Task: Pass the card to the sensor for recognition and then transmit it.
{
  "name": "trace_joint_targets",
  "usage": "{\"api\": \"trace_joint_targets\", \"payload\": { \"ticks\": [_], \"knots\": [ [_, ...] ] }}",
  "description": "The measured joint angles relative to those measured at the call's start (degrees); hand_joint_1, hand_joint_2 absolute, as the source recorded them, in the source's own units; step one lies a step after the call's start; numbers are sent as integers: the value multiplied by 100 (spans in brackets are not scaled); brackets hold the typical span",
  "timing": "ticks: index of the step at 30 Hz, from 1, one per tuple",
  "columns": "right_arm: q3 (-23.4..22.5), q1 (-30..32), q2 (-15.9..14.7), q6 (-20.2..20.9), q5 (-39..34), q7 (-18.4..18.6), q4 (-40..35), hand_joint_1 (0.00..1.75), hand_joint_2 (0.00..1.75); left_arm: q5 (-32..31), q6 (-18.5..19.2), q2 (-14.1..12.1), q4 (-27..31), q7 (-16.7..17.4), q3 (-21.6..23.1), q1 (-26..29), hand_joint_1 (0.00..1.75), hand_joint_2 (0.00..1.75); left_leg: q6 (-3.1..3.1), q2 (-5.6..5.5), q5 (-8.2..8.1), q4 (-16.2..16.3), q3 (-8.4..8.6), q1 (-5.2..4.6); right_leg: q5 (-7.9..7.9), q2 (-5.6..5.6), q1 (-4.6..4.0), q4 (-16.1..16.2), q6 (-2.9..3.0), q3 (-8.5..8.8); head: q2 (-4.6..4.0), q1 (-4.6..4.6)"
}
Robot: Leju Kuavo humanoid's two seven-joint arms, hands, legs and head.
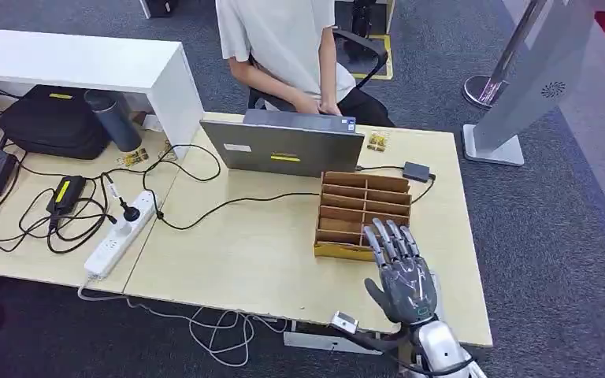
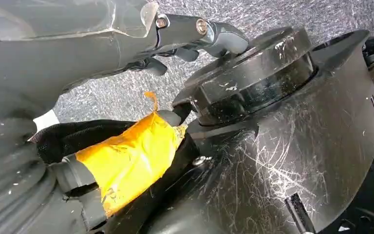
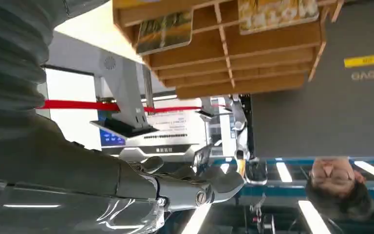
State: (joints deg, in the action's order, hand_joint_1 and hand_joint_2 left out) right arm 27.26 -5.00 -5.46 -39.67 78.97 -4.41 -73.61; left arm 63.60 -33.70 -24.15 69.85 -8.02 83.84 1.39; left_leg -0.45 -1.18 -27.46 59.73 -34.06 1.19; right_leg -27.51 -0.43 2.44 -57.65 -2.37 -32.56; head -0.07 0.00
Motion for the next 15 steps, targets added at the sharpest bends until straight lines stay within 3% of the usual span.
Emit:
{"api": "trace_joint_targets", "payload": {
  "ticks": [15],
  "knots": [
    [-352,-737,623,-2,389,299,1593,0,175,-50,450,186,-533,66,2,-127,0,175,0,-6,1,1,1,-2,0,-1,2,0,0,1,0,2]
  ]
}}
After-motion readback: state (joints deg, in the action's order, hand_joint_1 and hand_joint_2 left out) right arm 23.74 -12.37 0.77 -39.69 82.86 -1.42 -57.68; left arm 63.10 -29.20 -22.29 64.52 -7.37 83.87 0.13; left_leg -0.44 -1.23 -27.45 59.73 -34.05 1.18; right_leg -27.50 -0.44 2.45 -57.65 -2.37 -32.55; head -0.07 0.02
